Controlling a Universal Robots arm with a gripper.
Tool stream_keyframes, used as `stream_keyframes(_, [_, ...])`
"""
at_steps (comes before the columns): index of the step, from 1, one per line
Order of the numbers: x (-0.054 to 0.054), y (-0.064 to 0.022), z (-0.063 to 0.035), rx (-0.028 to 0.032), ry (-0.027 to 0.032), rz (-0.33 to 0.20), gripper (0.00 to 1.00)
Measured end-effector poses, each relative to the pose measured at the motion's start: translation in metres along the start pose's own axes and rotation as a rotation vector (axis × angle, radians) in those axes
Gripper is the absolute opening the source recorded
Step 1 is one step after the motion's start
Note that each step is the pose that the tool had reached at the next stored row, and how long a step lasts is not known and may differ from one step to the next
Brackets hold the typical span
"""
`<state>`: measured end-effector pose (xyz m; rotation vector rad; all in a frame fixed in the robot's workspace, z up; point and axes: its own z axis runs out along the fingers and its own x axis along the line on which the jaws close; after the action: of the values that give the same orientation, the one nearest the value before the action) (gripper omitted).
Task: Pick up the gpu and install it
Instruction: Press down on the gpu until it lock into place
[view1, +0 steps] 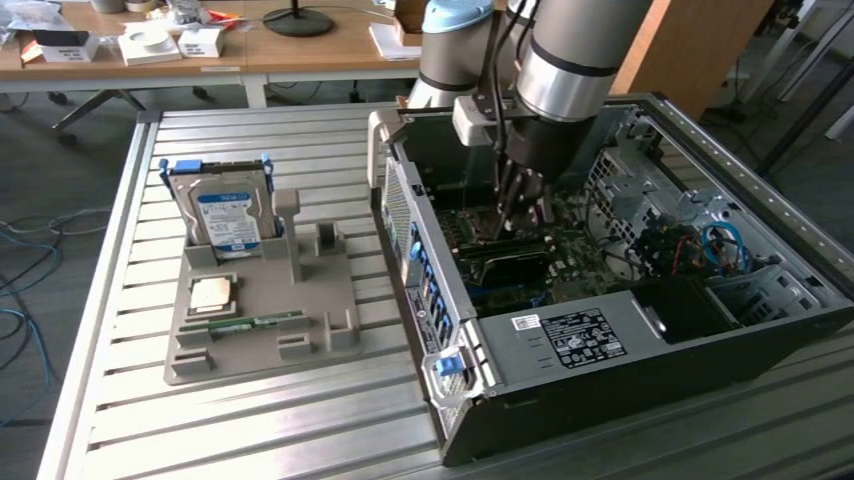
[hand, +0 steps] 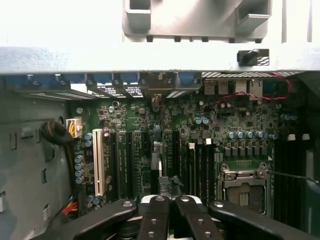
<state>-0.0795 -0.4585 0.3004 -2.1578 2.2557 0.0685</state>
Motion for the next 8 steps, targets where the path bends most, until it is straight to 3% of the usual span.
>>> stream_keyframes(8, [-0.001, 0.0003, -0.0131, 0.0001, -0.0001, 0.000, 0.11])
